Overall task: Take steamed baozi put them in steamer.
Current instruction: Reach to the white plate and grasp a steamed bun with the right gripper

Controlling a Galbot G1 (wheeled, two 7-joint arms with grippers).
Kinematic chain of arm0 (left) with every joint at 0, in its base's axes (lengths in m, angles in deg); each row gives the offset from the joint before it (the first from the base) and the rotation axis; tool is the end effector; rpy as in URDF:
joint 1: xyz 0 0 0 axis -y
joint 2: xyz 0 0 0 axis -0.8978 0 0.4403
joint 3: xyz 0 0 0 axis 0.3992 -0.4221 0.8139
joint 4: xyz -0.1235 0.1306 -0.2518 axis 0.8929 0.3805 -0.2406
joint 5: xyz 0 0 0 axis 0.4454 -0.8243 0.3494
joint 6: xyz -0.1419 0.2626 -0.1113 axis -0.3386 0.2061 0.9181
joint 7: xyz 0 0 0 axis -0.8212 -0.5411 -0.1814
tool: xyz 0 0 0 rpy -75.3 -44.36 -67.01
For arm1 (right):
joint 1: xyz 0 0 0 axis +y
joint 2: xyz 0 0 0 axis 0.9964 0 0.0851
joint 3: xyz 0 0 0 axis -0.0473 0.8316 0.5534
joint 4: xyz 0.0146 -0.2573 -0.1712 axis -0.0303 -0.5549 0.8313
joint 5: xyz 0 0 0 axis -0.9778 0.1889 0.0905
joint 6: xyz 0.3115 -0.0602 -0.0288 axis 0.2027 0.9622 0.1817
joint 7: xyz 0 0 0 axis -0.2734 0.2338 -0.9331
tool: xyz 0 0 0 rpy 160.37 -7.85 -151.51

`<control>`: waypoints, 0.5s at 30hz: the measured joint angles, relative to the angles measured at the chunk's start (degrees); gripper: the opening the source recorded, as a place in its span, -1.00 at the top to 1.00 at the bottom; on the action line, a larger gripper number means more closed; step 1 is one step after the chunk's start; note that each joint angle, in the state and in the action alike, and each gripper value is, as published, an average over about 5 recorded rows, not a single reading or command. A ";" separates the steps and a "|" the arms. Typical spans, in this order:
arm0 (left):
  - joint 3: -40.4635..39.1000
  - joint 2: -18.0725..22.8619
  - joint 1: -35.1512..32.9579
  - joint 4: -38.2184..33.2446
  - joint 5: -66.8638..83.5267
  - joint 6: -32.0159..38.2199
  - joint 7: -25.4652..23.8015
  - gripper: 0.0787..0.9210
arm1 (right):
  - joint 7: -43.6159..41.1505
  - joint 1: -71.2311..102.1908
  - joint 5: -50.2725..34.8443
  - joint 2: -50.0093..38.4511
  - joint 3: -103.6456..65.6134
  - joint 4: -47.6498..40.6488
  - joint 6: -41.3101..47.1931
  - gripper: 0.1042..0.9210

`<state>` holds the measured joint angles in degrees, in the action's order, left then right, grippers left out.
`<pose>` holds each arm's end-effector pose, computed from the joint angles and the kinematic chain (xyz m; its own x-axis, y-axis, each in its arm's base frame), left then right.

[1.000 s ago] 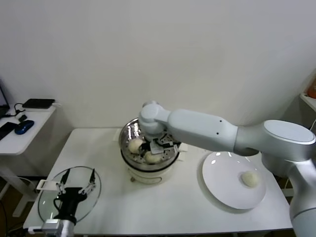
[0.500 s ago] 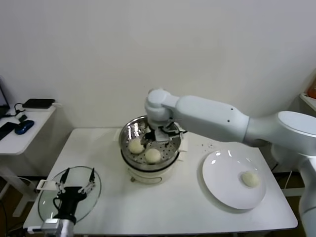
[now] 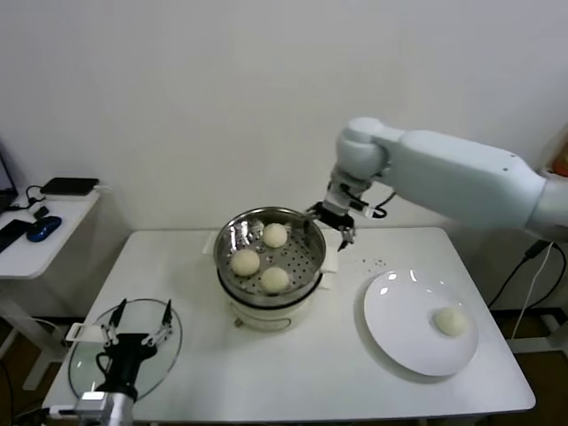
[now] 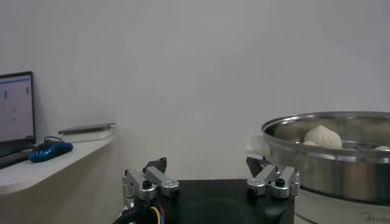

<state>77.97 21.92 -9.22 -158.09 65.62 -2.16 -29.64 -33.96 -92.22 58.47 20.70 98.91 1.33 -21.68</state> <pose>0.1356 0.0670 -0.2632 -0.9952 -0.0696 0.0681 -0.0604 0.9897 0.1295 0.4920 0.0246 0.0005 -0.1265 -0.1985 0.9719 -0.6502 -0.7233 -0.2324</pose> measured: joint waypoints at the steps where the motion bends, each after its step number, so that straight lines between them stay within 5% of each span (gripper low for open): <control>1: -0.13 0.00 0.10 0.04 -0.04 -0.01 -0.01 -0.77 | 0.09 -0.07 -1.17 -1.27 0.31 -0.35 1.33 -0.76; 15: -1.25 0.10 0.79 0.49 -0.58 -0.14 -0.24 -0.77 | 0.09 9.88 -2.13 -16.18 -4.30 -5.70 9.95 -0.76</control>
<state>76.72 22.01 -8.43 -157.60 65.04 -2.30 -29.88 -33.87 -82.34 56.34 4.52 94.60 -4.37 -11.73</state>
